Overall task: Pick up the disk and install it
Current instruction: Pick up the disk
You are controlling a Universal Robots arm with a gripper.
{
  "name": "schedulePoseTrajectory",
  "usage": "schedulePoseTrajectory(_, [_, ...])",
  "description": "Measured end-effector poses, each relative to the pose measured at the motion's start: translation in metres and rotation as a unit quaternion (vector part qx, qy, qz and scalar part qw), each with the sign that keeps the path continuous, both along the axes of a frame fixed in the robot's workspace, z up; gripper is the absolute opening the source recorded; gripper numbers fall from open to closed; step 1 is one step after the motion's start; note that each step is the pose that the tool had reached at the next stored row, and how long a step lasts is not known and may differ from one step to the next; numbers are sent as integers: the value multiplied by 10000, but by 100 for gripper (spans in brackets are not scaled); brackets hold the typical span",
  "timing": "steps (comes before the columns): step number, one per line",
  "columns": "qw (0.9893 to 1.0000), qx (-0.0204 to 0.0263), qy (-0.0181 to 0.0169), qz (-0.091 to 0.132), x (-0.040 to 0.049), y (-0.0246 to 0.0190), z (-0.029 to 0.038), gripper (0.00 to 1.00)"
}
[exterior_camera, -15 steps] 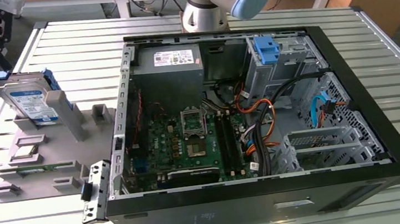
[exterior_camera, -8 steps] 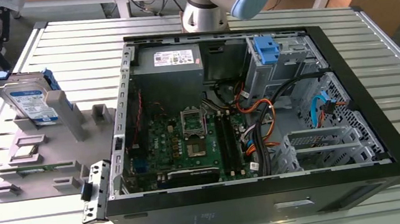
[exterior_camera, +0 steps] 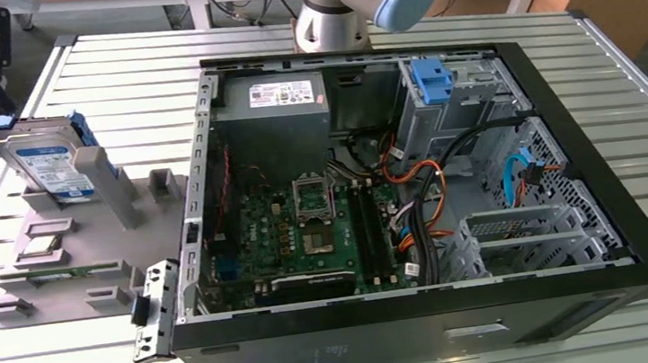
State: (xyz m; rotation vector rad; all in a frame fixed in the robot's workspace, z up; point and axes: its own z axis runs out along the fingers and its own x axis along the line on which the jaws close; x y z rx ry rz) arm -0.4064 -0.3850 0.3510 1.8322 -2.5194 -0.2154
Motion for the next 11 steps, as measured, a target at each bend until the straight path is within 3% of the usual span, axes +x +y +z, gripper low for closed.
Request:
schedulePoseTrajectory(7, [9989, 39, 0, 462, 0, 0, -1, 10])
schedulePoseTrajectory(11, [9987, 40, 1, 514, 0, 0, 0, 10])
